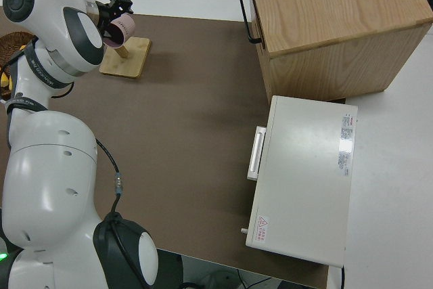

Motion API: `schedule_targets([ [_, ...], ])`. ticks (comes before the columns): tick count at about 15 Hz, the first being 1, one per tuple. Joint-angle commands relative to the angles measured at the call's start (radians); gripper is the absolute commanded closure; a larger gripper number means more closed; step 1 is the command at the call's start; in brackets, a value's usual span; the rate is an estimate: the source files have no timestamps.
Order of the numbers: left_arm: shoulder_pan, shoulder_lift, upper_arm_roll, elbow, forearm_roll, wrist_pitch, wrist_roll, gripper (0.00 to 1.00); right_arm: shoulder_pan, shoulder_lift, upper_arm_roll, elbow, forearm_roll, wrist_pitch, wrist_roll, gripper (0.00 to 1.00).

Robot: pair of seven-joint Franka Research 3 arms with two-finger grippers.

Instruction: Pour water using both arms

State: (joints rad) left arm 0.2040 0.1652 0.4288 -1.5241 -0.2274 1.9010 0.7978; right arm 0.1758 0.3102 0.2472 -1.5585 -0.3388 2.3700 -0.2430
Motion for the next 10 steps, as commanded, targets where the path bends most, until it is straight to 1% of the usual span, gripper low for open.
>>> schedule_targets([
  [1,0.008,0.048,-0.005,0.007,-0.073,0.12,0.024,0.0,-0.002,0.072,0.015,0.063,-0.039,0.023,-0.022,0.017],
  [2,0.008,0.06,-0.007,0.007,-0.111,0.151,0.026,0.0,0.001,0.087,0.018,0.081,-0.043,0.023,-0.024,0.017],
  [5,0.008,0.095,-0.012,0.007,-0.193,0.222,0.026,0.0,0.004,0.13,0.046,0.107,-0.101,0.023,-0.022,0.027],
  [6,0.006,0.112,-0.013,0.007,-0.228,0.254,0.038,0.0,0.002,0.153,0.056,0.127,-0.124,0.023,-0.024,0.028],
  [8,0.005,0.129,-0.016,0.007,-0.28,0.302,0.082,0.0,-0.004,0.184,0.076,0.15,-0.153,0.023,-0.022,0.028],
  [10,0.006,0.151,-0.022,0.007,-0.347,0.325,0.098,0.0,0.001,0.21,0.08,0.17,-0.172,0.023,-0.022,0.036],
])
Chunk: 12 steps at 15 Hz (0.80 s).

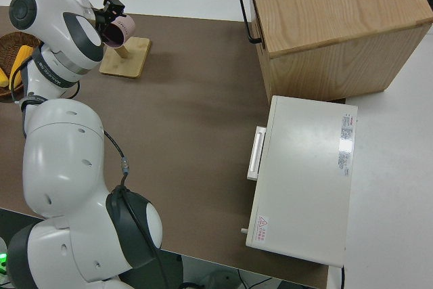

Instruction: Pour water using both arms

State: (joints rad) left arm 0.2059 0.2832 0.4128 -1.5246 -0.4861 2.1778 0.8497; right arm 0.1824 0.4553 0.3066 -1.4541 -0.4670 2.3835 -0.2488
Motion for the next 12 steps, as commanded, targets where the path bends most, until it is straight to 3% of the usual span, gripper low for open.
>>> schedule_targets([
  [1,0.004,0.04,-0.006,0.009,-0.113,0.057,0.054,0.0,-0.006,0.074,0.022,0.069,-0.062,0.011,-0.02,0.038],
  [5,0.006,0.06,-0.011,0.009,-0.184,0.097,0.107,0.0,-0.003,0.106,0.023,0.075,-0.133,0.025,-0.023,0.078],
  [8,0.004,0.08,-0.011,0.008,-0.247,0.149,0.149,0.0,-0.003,0.132,0.034,0.112,-0.162,0.029,-0.079,0.201],
  [12,0.007,0.108,-0.011,0.008,-0.308,0.168,0.193,0.0,-0.001,0.135,0.037,0.115,-0.163,0.031,-0.078,0.326],
])
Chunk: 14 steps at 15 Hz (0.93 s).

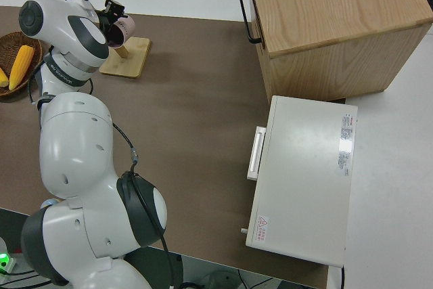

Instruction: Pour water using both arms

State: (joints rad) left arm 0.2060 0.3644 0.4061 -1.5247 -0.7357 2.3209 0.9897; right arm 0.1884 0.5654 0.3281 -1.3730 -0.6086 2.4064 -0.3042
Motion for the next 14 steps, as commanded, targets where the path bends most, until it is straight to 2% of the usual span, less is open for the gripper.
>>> schedule_targets([
  [1,0.007,0.027,-0.004,0.008,-0.068,0.025,0.055,0.0,-0.007,0.025,0.016,0.034,-0.022,0.007,-0.024,0.366],
  [4,0.006,0.033,-0.004,0.008,-0.077,0.041,0.055,0.0,-0.007,0.025,0.016,0.034,-0.022,0.008,-0.024,0.467],
  [8,0.006,0.039,-0.004,0.006,-0.077,0.041,0.055,0.0,-0.009,0.033,0.016,0.034,-0.02,0.008,-0.024,0.494],
  [10,0.006,0.041,-0.004,0.006,-0.077,0.043,0.055,0.0,-0.007,0.036,0.016,0.034,-0.02,0.008,-0.023,0.552],
  [11,0.006,0.041,-0.004,0.006,-0.077,0.041,0.055,0.0,-0.009,0.036,0.016,0.034,-0.02,0.008,-0.023,0.615],
  [13,0.004,0.041,-0.004,0.0,-0.077,0.041,0.055,0.01,-0.009,0.039,0.016,0.034,-0.02,0.008,-0.023,0.645],
  [14,0.004,0.041,-0.004,0.0,-0.077,0.043,0.053,0.12,-0.009,0.041,0.016,0.034,-0.02,0.01,-0.021,0.68],
])
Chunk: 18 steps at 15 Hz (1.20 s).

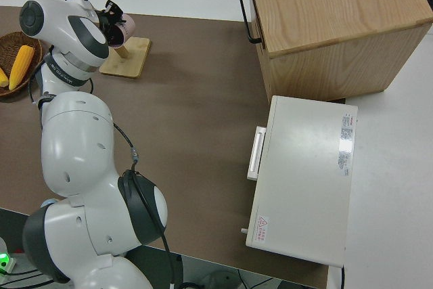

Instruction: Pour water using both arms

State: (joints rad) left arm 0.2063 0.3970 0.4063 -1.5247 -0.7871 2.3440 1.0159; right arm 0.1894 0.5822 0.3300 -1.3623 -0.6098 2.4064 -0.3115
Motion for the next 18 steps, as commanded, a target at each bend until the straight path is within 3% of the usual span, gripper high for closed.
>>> schedule_targets([
  [1,0.005,0.008,-0.004,0.0,-0.026,0.02,0.027,0.29,-0.01,0.025,0.015,0.023,-0.019,0.01,-0.012,0.738],
  [4,0.004,0.01,-0.004,0.0,-0.026,0.02,0.018,0.91,-0.01,0.025,0.015,0.023,-0.019,0.01,-0.011,0.804],
  [5,0.002,0.01,-0.004,0.0,-0.026,0.02,0.016,1.0,-0.01,0.025,0.015,0.023,-0.018,0.01,-0.009,0.814],
  [12,-0.002,0.008,-0.003,0.002,-0.024,0.02,0.012,1.0,-0.015,0.027,0.015,0.023,-0.013,0.008,-0.008,0.931],
  [18,-0.004,0.008,-0.003,0.002,-0.023,0.02,0.012,1.0,-0.019,0.027,0.017,0.023,-0.01,0.008,-0.006,0.948],
])
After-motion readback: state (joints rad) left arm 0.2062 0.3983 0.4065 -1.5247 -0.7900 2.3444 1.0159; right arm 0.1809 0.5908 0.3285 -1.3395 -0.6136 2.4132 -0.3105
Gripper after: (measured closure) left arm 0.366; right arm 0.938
